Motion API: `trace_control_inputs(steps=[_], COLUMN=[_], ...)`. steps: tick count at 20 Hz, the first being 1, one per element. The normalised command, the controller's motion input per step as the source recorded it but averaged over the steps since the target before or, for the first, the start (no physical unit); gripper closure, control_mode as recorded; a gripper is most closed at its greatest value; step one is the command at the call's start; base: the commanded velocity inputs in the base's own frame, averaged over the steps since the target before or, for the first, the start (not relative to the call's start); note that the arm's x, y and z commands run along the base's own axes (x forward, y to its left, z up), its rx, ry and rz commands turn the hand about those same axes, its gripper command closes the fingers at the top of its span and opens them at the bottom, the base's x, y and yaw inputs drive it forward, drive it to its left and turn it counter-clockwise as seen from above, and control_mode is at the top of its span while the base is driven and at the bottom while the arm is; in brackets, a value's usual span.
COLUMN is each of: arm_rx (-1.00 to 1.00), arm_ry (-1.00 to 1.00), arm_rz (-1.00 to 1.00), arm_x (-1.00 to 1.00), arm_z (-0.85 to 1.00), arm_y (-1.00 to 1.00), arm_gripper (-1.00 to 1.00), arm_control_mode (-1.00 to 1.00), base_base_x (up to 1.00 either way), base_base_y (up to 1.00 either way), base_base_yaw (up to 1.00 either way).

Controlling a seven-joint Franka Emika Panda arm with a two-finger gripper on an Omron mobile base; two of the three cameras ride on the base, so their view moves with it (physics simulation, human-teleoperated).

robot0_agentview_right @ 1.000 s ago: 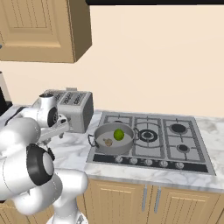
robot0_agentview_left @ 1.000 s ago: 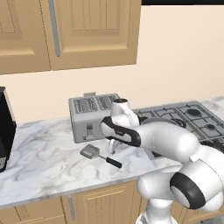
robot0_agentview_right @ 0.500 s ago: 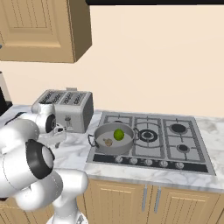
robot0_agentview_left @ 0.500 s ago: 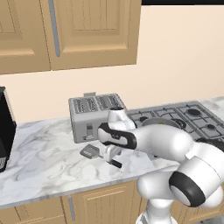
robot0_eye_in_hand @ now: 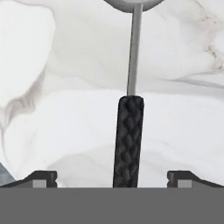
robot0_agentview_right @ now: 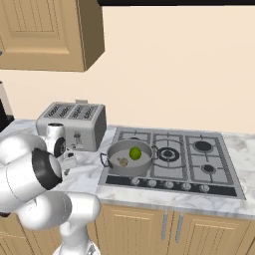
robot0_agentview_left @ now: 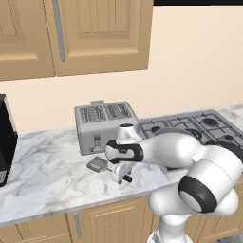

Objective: Put the garlic and lime in the pot. Retrieve the spatula and lightly stir the vegetables in the pot.

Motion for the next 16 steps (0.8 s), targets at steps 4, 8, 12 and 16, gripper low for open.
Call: trace_control_inputs(steps=[4, 8, 12, 16], arm_rx=[0.0, 0.0, 0.0, 0.0], arm_ry=[0.0, 0.0, 0.0, 0.0], arm_rz=[0.0, 0.0, 0.0, 0.0], arm_x=[0.06, 0.0, 0.12, 0.06], arm_z=[-0.01, 0.0, 0.0, -0.05], arm_y=[-0.02, 0.0, 0.0, 0.0], arm_gripper=[-1.0, -1.0, -1.0, -1.0], arm_control_mode=[-1.0, -1.0, -1.0, -1.0], base_base_x=[0.0, 0.0, 0.0, 0.0], base_base_y=[0.0, 0.0, 0.0, 0.0], base_base_yaw=[0.0, 0.0, 0.0, 0.0])
